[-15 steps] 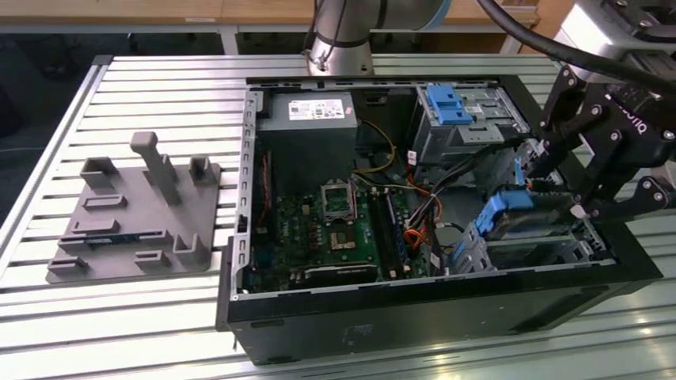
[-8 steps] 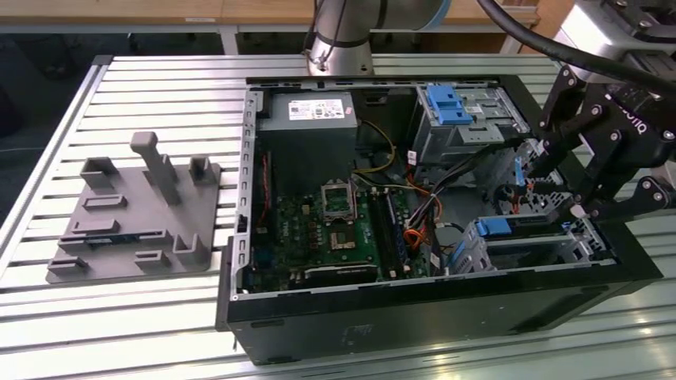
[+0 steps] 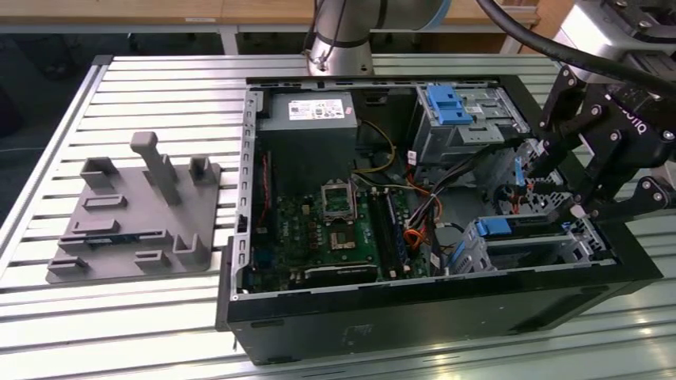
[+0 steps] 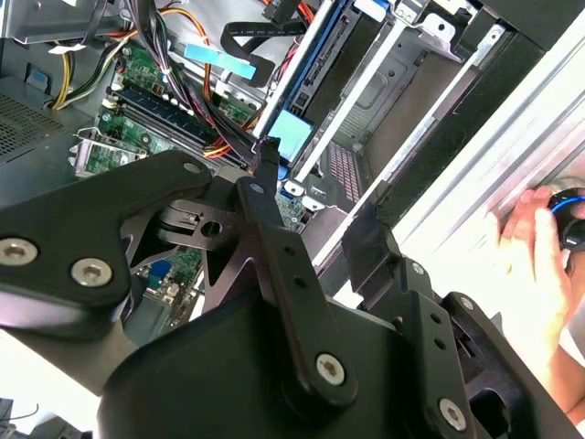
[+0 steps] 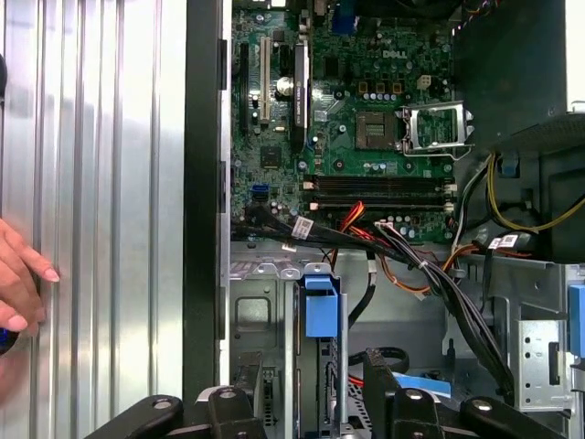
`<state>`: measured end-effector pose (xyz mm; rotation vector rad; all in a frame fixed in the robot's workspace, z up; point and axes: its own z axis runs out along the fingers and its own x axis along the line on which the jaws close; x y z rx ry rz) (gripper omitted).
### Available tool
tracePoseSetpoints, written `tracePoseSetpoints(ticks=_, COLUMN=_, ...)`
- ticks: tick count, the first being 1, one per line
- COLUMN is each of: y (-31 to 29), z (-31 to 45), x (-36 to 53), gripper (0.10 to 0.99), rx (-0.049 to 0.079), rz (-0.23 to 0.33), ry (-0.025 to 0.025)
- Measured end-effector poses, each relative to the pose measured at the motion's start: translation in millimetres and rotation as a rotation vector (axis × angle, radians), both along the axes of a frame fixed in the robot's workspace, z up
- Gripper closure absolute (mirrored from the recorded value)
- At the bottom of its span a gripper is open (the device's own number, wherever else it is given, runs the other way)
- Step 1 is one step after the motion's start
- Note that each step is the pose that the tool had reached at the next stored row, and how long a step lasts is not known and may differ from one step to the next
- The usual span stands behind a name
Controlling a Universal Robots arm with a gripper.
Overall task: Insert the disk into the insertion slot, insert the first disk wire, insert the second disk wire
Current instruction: 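Insert the first disk wire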
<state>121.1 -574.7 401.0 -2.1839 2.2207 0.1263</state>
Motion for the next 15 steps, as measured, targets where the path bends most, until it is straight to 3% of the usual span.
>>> tracePoseSetpoints(ticks=4, y=0.0, z=-0.2, x=0.0, gripper=0.529, rx=-0.001, rz=0.000, ry=0.0000)
tracePoseSetpoints(ticks=7, y=2.9, z=-0.1, x=0.1, gripper=0.529, rx=-0.016, rz=-0.002, ry=0.0000)
tracePoseSetpoints(ticks=15, y=24.1, z=-2.1, x=1.9, gripper=0.529, rx=-0.099, rz=-0.002, ry=-0.0001)
